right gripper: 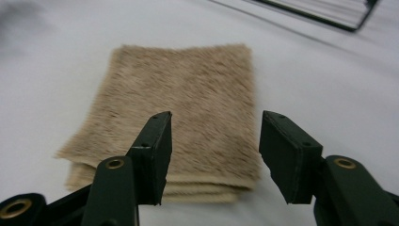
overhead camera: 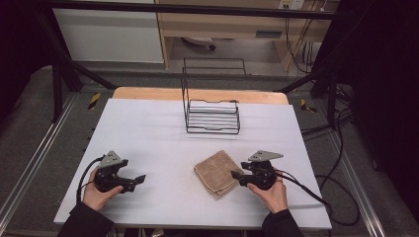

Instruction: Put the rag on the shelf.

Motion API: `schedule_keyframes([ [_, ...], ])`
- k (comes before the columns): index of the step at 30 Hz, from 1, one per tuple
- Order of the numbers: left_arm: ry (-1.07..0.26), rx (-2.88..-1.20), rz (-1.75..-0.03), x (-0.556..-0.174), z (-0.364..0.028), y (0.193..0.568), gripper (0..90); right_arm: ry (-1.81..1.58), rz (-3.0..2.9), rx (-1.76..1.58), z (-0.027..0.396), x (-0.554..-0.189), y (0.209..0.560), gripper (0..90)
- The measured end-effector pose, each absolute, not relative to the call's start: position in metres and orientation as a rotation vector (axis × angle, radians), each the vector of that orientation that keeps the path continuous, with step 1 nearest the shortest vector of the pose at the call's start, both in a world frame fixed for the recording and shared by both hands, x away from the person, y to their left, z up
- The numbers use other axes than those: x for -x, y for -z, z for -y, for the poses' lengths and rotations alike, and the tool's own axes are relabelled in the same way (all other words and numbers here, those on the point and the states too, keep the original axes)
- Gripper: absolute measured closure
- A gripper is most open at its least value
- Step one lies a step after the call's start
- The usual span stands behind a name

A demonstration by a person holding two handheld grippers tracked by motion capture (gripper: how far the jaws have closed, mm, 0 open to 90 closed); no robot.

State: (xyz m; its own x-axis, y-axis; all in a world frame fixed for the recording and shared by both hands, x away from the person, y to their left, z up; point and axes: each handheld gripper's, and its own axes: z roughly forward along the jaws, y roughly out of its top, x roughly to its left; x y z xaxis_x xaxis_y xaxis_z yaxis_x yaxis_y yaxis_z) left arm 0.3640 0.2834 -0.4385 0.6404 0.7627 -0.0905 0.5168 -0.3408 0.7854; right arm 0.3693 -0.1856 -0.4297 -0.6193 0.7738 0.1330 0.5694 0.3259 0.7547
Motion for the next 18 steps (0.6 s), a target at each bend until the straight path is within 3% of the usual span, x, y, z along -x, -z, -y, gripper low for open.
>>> schedule_keyframes([
  [9, -0.366, -2.033, -0.99, -0.364, -0.278, 0.438, 4.3, -1.12, -2.357, -1.34, 0.194, -0.377, 0.449, 52.8],
  [12, -0.364, -2.034, -0.986, -0.363, -0.275, 0.437, 4.2, -1.135, -2.372, -1.365, 0.192, -0.376, 0.45, 63.2],
  [18, -0.357, -2.038, -0.981, -0.363, -0.267, 0.435, 4.2, -1.145, -2.368, -1.405, 0.19, -0.374, 0.452, 71.6],
])
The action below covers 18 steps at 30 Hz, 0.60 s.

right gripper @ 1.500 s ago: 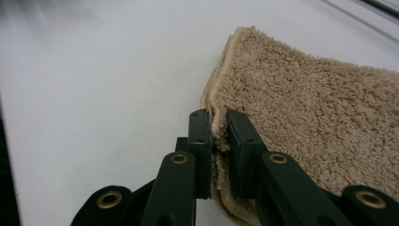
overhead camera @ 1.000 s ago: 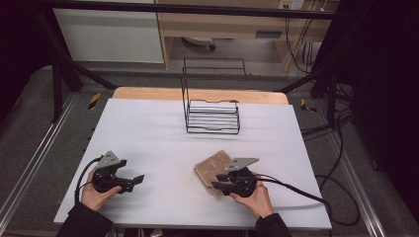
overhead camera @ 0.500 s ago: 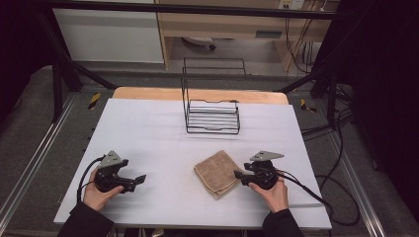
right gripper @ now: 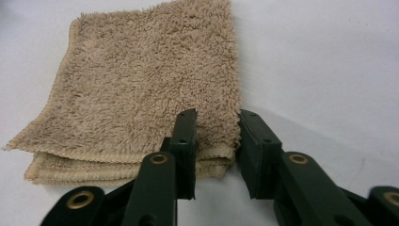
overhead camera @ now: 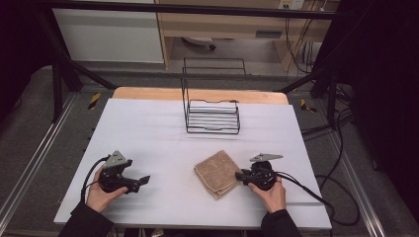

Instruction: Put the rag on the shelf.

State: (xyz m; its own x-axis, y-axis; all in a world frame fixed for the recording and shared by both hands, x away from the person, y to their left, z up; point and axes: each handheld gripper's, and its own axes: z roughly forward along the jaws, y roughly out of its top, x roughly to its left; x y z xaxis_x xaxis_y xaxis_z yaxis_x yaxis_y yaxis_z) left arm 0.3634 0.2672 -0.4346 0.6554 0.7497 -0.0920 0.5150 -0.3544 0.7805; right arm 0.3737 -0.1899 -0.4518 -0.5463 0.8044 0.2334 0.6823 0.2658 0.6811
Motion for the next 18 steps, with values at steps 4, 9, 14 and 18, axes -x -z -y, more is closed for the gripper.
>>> schedule_keyframes([
  [4, -0.35, -2.037, -0.982, -0.364, -0.259, 0.432, 4.3, -1.15, -2.362, -1.435, 0.189, -0.372, 0.452, 75.9],
  [9, -0.339, -2.048, -0.972, -0.366, -0.244, 0.427, 4.5, -1.162, -2.36, -1.447, 0.188, -0.372, 0.452, 82.9],
  [14, -0.332, -2.067, -0.953, -0.369, -0.224, 0.422, 6.3, -1.159, -2.369, -1.443, 0.189, -0.373, 0.449, 85.2],
  [18, -0.335, -2.085, -0.937, -0.371, -0.207, 0.418, 8.4, -1.15, -2.366, -1.421, 0.188, -0.373, 0.446, 85.5],
])
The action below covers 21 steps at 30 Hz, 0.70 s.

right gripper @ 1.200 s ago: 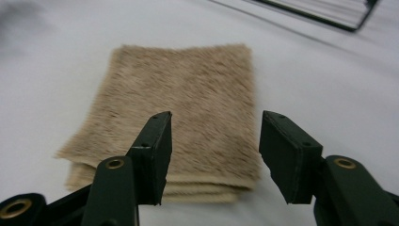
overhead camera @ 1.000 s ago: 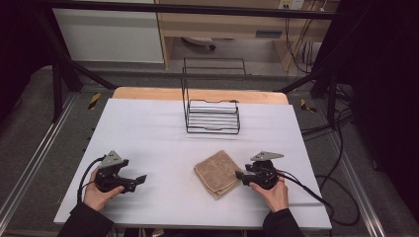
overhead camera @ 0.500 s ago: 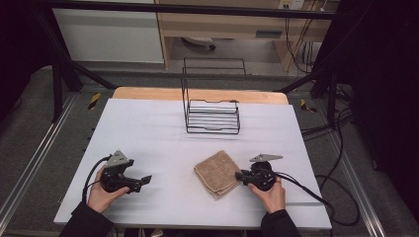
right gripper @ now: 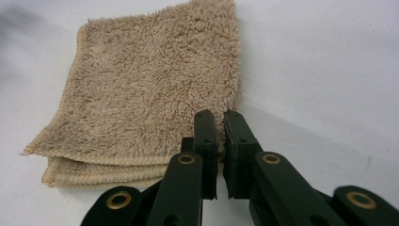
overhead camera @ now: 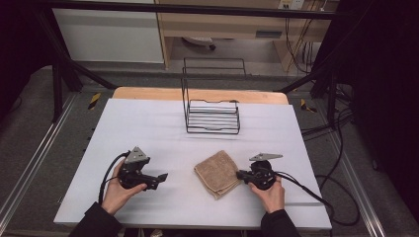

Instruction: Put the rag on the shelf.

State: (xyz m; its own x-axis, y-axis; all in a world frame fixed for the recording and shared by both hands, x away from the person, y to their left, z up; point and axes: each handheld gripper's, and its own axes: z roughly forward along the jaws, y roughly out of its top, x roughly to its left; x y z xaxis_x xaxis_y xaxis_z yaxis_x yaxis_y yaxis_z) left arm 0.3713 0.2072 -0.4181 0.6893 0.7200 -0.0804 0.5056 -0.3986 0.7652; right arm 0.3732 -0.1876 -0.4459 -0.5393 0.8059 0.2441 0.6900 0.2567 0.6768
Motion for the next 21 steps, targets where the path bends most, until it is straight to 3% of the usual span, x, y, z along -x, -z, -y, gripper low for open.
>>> schedule_keyframes([
  [12, -0.312, -2.117, -0.911, -0.39, -0.151, 0.412, 23.1, -1.136, -2.37, -1.402, 0.187, -0.373, 0.447, 85.2],
  [21, -0.227, -2.168, -0.907, -0.405, -0.115, 0.426, 43.6, -1.138, -2.37, -1.395, 0.187, -0.373, 0.448, 84.8],
])
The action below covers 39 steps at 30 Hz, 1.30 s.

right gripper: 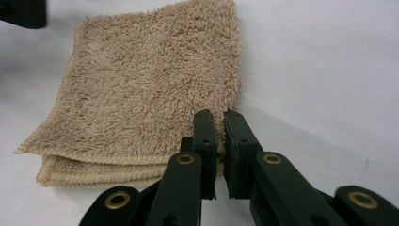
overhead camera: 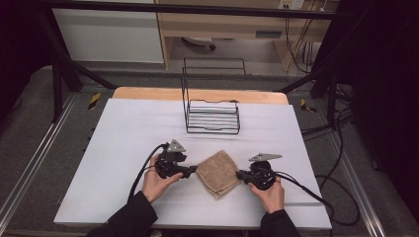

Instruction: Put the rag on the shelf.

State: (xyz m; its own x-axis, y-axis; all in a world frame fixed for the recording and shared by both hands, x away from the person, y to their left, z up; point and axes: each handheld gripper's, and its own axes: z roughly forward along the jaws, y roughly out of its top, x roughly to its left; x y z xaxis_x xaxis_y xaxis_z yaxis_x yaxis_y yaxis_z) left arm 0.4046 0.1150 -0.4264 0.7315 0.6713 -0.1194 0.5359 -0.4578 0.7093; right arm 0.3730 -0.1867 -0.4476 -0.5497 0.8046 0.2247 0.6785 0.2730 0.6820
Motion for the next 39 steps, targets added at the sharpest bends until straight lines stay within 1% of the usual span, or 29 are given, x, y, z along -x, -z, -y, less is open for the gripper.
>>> schedule_keyframes([
  [1, -0.215, -2.17, -0.906, -0.406, -0.112, 0.428, 46.4, -1.133, -2.372, -1.399, 0.187, -0.373, 0.448, 84.8],
  [6, -0.182, -2.212, -0.89, -0.409, -0.103, 0.438, 54.9, -1.132, -2.372, -1.394, 0.187, -0.373, 0.448, 84.7],
  [10, -0.126, -2.204, -0.889, -0.41, -0.102, 0.441, 68.2, -1.129, -2.374, -1.395, 0.186, -0.373, 0.448, 84.7],
  [13, -0.109, -2.202, -0.89, -0.409, -0.102, 0.442, 76.9, -1.126, -2.376, -1.394, 0.186, -0.373, 0.448, 84.9],
  [16, -0.099, -2.199, -0.898, -0.407, -0.103, 0.44, 82.6, -1.124, -2.379, -1.384, 0.186, -0.374, 0.447, 85.2],
  [23, -0.089, -2.198, -0.907, -0.398, -0.107, 0.433, 84.9, -1.138, -2.373, -1.365, 0.185, -0.379, 0.442, 86.1],
  [32, -0.109, -2.202, -0.906, -0.372, -0.113, 0.425, 84.9, -1.132, -2.38, -1.261, 0.169, -0.391, 0.435, 86.2],
  [39, -0.116, -2.174, -0.954, -0.352, -0.115, 0.428, 84.8, -1.121, -2.413, -1.181, 0.155, -0.403, 0.439, 86.3],
])
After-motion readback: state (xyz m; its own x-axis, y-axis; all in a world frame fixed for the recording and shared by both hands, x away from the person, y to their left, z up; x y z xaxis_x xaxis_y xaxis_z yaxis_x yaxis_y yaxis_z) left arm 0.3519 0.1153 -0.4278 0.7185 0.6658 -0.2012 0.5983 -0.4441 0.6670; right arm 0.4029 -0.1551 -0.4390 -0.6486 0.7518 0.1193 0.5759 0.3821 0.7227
